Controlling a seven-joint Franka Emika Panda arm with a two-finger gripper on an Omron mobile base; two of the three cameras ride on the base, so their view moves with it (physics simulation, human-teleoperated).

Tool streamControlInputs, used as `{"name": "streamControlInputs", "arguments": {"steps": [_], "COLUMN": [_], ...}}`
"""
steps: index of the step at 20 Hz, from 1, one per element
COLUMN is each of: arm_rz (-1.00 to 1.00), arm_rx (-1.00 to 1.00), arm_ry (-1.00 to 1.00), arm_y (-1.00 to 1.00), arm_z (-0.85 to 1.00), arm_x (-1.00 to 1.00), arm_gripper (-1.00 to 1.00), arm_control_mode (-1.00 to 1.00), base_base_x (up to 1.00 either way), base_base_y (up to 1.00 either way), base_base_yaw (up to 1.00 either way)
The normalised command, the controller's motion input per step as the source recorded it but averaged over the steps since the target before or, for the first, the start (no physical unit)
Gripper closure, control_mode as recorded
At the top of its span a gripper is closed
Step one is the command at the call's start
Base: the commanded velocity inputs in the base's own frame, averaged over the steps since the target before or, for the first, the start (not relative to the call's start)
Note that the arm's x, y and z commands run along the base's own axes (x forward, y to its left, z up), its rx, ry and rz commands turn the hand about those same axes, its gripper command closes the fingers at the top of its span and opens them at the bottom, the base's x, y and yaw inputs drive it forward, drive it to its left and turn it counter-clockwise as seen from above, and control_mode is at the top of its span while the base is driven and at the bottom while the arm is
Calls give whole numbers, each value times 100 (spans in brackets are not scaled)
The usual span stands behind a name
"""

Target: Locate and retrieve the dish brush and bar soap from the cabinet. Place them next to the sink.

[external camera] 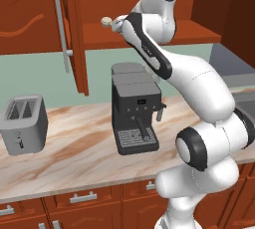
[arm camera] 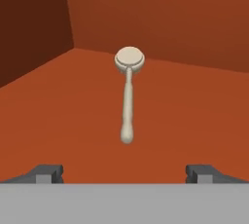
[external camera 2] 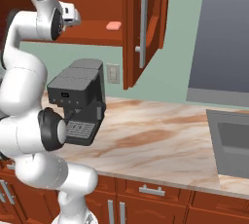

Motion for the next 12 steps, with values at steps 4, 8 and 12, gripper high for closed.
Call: {"name": "streamControlInputs", "arguments": {"steps": [4,8,12], "arm_rz": [0,0,-1], "arm_rx": [0,-1,-6], "arm_ry": [0,0,3], "arm_y": [1,11,24], "arm_z": [-10,-7,0], "arm_x": [46,55,42], "arm_gripper": [-100,-100,-100], "arm_control_mode": [-100,-100,-100], "base_base_x": [0,0,0], "base_base_y": [0,0,0], "base_base_yaw": [0,0,0]}}
